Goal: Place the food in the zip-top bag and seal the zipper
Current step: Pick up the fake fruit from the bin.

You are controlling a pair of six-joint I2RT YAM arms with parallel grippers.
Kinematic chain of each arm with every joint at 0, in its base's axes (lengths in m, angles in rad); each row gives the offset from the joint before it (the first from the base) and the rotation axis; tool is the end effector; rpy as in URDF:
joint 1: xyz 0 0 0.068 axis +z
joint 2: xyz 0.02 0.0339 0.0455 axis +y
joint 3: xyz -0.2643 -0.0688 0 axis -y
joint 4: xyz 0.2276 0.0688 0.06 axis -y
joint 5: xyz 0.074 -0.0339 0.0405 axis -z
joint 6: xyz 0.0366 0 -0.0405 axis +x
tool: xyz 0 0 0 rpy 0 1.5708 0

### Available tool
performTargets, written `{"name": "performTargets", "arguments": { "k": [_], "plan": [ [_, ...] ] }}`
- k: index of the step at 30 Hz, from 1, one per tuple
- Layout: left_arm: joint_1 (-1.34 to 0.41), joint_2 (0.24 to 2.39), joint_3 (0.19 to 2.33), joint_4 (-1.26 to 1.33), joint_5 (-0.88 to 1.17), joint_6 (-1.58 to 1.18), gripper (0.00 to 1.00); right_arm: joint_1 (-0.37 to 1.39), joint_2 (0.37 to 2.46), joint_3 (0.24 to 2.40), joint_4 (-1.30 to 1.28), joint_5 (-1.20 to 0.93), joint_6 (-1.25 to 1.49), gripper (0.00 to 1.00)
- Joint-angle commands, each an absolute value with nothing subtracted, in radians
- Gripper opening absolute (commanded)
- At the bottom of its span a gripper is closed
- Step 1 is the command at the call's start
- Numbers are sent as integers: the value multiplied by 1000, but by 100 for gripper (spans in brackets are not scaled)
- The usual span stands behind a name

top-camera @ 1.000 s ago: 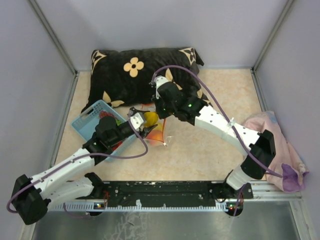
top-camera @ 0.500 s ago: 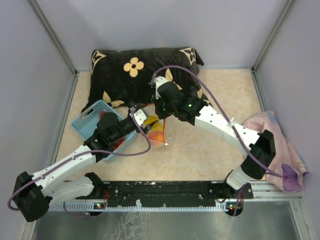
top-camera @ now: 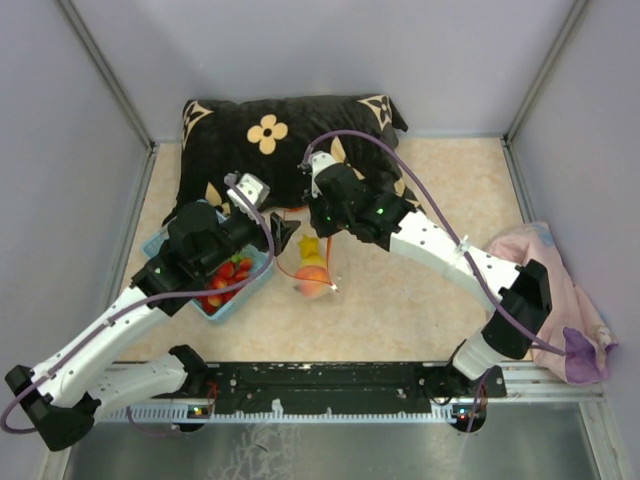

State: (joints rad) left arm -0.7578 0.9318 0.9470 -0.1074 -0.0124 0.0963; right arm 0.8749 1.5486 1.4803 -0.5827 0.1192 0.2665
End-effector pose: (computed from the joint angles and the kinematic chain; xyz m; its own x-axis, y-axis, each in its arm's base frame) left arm 0.1450 -0.1366 0.3789 -0.0013 0.1336 -0.9910 0.6816 0.7253 0.0969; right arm 0.2169 0.2528 0.3552 -0.5595 -0.2619 -0.7864 -0.5743 0.8066 0.1400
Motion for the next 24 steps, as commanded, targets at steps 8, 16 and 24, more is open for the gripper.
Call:
{"name": "performTargets", "arguments": {
  "k": [8, 16, 24],
  "plan": [
    [-713, 974, 1077, -548, -324, -378, 82, 868, 1490, 1471, -519, 165, 277, 4],
    [-377, 1057, 1049, -550, -133, -493, 82, 868, 1493, 1467, -528, 167, 245, 4],
    [-107, 1200, 1050, -560, -15, -479, 82, 867, 1494, 1471, -534, 172, 203, 4]
  ]
}}
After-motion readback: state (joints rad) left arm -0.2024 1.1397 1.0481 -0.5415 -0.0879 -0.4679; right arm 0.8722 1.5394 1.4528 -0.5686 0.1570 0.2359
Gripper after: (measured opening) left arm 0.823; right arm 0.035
